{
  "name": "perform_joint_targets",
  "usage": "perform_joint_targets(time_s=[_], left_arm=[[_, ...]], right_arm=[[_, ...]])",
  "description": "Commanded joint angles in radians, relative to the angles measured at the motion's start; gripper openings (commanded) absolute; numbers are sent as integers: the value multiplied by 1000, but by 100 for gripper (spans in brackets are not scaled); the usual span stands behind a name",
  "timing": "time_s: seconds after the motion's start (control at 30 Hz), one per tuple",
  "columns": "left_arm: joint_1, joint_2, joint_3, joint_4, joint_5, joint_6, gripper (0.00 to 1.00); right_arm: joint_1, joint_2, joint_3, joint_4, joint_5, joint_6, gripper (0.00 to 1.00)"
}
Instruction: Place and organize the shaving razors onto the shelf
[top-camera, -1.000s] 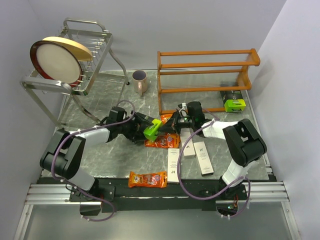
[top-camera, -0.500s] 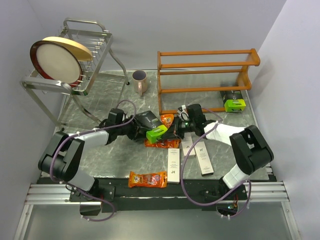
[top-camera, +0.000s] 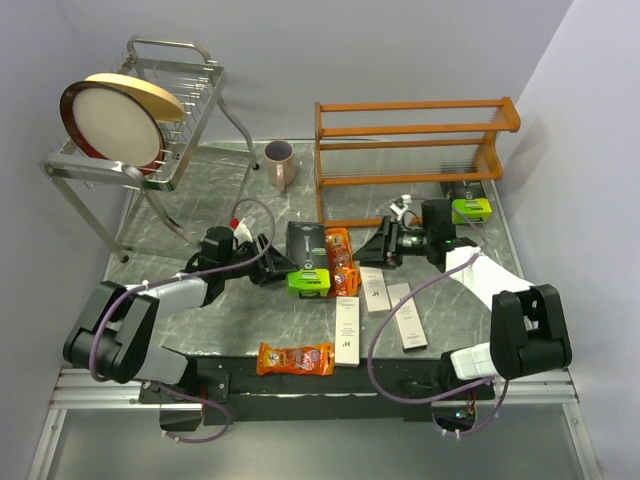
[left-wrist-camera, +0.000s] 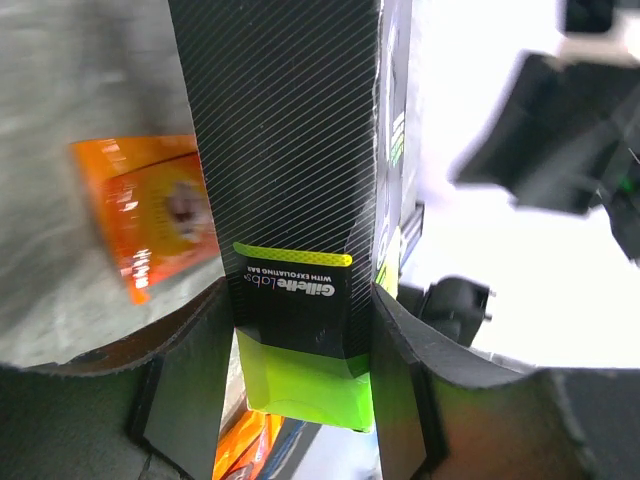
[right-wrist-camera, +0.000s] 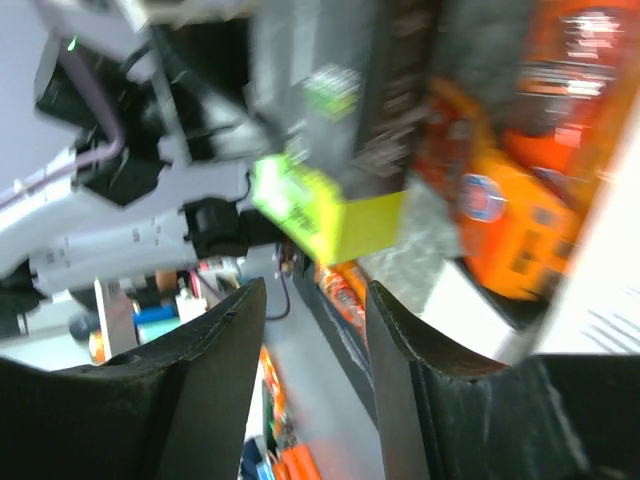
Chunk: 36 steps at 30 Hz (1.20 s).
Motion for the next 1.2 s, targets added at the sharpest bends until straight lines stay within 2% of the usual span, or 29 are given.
perform_joint_targets(time_s=[0.0,0.27,0.37,0.53,0.83,1.17], left_arm=[[-22,-43,48,185,116,95,42],[-54,135,250,200,153,98,40],[-73,221,313,214,151,56,41],[-76,346,362,272,136,-50,41],[-90,489,449,357,111,-147,41],[-90,642,566,338,84,-245,43]], right_arm=[[-35,-35,-55,-30,-41,-37,52],[-60,-55,-52,-1,-22,-27,53],[-75,-64,-55,10,-12,-21,53],[-116,-101,-94,40,-7,3,53],[-158,-104,-103,21,-7,-15,53],[-167,-73,-68,24,-4,-24,53]])
